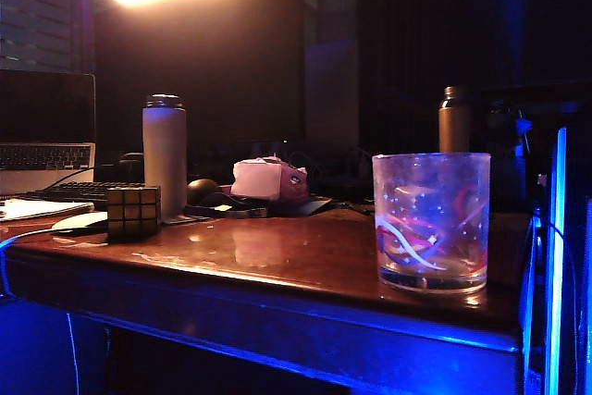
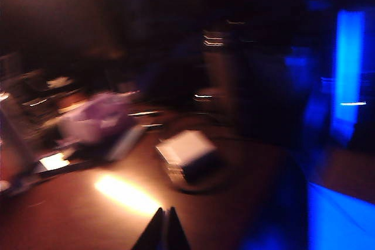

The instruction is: Stack the Rubik's Cube on top of the glass cup.

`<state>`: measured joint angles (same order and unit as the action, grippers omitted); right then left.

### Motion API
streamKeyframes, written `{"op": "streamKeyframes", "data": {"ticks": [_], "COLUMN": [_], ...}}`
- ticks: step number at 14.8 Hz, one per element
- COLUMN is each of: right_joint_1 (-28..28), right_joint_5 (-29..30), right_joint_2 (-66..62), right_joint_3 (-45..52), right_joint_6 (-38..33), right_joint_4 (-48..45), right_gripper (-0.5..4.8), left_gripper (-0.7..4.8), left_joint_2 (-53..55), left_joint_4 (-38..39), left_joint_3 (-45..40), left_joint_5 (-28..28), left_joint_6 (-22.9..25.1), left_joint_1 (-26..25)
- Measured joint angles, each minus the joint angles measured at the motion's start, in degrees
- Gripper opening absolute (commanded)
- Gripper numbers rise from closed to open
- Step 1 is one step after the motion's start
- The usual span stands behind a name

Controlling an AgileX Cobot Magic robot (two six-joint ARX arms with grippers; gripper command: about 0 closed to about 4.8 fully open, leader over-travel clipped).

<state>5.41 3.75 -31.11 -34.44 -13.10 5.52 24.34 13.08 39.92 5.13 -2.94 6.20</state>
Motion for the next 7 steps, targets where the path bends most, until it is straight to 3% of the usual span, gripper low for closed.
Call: {"op": "streamKeyframes", "data": {"ticks": [1, 4, 6, 7], "right_joint_1": [0.00, 0.04, 0.17, 1.44], "right_joint_5": [5.05, 18.95, 28.28, 31.04], "right_joint_2": [-5.20, -14.88, -17.86, -18.18], "right_joint_3": [-4.09, -8.20, -7.98, -7.98], "right_joint_6": [1.03, 2.93, 5.60, 7.85], "right_joint_4": [-0.09, 6.51, 13.88, 17.00], "right_gripper": [-0.01, -0.01, -0.01, -0.01], "left_gripper": [-0.04, -0.04, -0.04, -0.04], "left_joint_2": [5.95, 21.73, 27.58, 28.41], "left_joint_4": [2.93, 15.12, 16.57, 16.72], "left_joint_3": [5.25, 20.98, 26.84, 27.69], "left_joint_5": [-2.67, -15.19, -21.35, -21.86], "left_joint_6": [2.95, 4.46, 4.44, 4.46], "left_joint_1": [0.00, 0.00, 0.00, 0.00]}}
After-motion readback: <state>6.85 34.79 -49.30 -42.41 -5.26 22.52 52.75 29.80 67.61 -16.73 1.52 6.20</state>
